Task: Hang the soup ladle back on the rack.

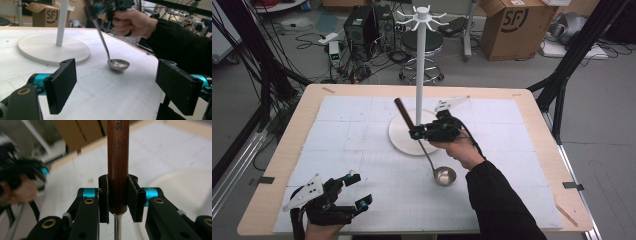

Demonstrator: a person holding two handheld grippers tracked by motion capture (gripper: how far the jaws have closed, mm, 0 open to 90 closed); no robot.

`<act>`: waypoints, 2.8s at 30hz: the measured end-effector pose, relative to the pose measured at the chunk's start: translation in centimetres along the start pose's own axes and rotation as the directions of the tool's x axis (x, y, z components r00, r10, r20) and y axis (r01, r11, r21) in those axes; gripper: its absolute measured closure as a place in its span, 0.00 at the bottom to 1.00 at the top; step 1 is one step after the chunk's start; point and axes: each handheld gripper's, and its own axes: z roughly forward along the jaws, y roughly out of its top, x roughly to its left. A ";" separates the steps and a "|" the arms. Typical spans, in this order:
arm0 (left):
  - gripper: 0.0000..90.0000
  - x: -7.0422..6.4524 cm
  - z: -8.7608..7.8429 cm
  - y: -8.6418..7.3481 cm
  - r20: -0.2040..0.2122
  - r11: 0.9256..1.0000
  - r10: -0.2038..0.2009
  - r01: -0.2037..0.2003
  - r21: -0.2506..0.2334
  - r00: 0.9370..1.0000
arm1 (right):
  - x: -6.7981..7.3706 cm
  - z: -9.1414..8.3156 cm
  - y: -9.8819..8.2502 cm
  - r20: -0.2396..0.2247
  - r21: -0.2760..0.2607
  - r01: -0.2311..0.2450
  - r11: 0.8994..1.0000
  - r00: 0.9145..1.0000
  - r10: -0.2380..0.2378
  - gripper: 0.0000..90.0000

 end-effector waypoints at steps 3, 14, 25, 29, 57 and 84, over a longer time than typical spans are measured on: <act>0.20 0.8 1.1 0.4 0.008 1.000 0.006 -0.006 0.016 1.000 | -0.2 -1.7 0.1 0.014 -0.053 -0.015 0.998 1.000 0.015 0.83; 0.20 2.8 1.6 0.5 -0.001 1.000 -0.011 0.011 0.000 1.000 | -0.5 -9.4 0.6 0.063 -0.282 -0.025 0.959 0.997 0.044 0.83; 0.20 2.5 1.8 0.8 0.012 1.000 -0.001 0.001 -0.003 1.000 | -0.2 -15.1 4.9 0.085 -0.402 0.024 0.915 0.996 0.011 0.83; 0.20 2.3 1.8 0.8 0.017 1.000 0.003 -0.003 -0.001 1.000 | -0.1 -15.6 7.0 0.087 -0.396 0.042 0.917 0.996 -0.008 0.83; 0.20 1.8 1.7 0.5 0.037 1.000 -0.001 0.001 0.001 0.999 | -1.0 -12.3 11.6 -0.015 -0.315 0.010 0.949 1.000 -0.016 0.83; 0.20 1.4 1.3 0.1 0.036 1.000 0.000 0.000 0.007 0.999 | -1.5 -9.0 12.2 -0.003 -0.286 0.032 0.958 0.999 -0.035 0.80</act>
